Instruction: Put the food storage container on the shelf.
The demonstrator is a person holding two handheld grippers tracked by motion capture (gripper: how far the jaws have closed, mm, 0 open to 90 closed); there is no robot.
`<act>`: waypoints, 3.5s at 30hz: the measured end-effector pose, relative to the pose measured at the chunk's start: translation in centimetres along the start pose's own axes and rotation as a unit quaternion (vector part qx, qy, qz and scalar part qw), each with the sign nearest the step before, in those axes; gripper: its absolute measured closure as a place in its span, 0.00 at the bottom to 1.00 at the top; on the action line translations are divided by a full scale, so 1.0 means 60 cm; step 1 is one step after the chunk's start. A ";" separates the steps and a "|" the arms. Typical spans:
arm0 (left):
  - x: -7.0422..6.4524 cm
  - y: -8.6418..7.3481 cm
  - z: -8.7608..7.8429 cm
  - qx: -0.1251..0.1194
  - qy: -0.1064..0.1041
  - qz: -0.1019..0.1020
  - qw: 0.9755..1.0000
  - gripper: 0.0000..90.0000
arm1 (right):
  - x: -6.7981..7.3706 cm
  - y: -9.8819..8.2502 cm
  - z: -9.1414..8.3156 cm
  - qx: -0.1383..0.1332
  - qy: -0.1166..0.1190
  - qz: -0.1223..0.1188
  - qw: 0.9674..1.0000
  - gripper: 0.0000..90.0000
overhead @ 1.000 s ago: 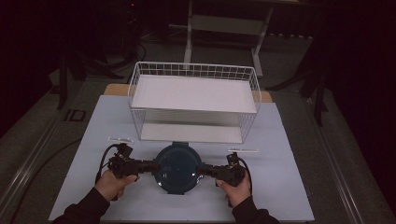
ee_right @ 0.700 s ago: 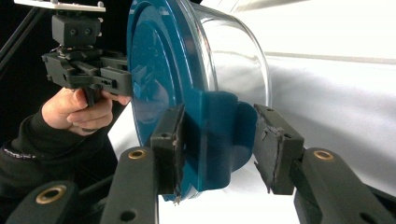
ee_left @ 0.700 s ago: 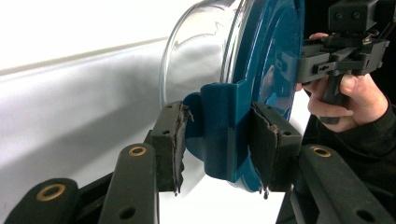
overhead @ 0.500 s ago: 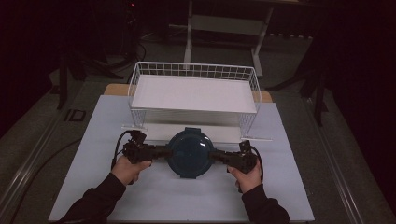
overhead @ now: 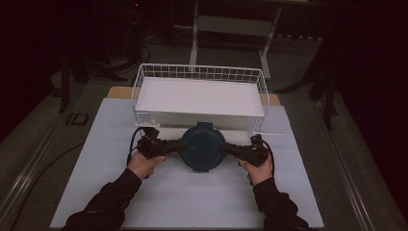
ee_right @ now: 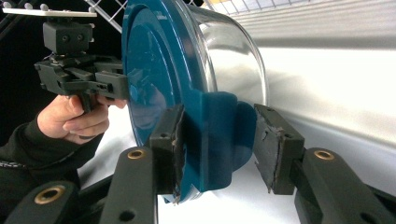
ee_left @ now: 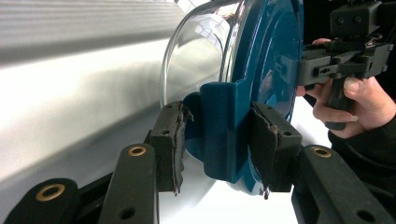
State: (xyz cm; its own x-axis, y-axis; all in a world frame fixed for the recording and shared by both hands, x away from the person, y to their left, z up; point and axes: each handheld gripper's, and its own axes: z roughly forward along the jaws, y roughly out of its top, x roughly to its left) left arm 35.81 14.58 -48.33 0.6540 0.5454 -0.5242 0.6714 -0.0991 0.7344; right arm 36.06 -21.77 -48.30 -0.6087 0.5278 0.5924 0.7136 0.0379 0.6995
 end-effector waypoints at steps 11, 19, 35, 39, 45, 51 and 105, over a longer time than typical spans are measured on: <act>0.033 0.009 0.021 -0.001 0.015 0.003 1.000 0.63 | -0.035 0.008 0.027 -0.013 -0.013 -0.002 1.000 0.61; 0.049 0.006 0.030 -0.007 0.025 0.004 1.000 0.63 | -0.050 0.006 0.045 -0.019 -0.031 -0.009 0.999 0.61; 0.067 0.000 0.035 -0.031 0.007 -0.007 0.999 0.61 | -0.050 0.013 0.050 -0.023 -0.041 0.002 0.999 0.60; 0.063 -0.005 0.038 -0.053 0.035 0.018 0.998 0.57 | -0.049 0.011 0.052 -0.030 -0.054 0.003 0.998 0.57; 0.063 0.000 0.043 -0.070 0.048 0.001 0.996 0.57 | -0.051 0.012 0.058 -0.039 -0.068 -0.001 0.997 0.50; 0.070 -0.001 0.045 -0.081 0.060 -0.008 0.995 0.48 | -0.053 0.017 0.062 -0.051 -0.085 -0.015 0.995 0.44; -0.048 -0.072 -0.049 -0.053 0.002 0.100 0.994 0.01 | 0.099 -0.066 0.099 0.046 -0.063 -0.084 0.993 1.00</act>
State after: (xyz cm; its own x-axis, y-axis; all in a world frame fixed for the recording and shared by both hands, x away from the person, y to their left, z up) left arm 29.97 15.88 -48.74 0.7684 0.5277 -0.3621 0.4881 -0.1173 0.8649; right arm 31.71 -13.73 -49.92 -0.6787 0.6086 0.4112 0.6369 0.2088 0.7421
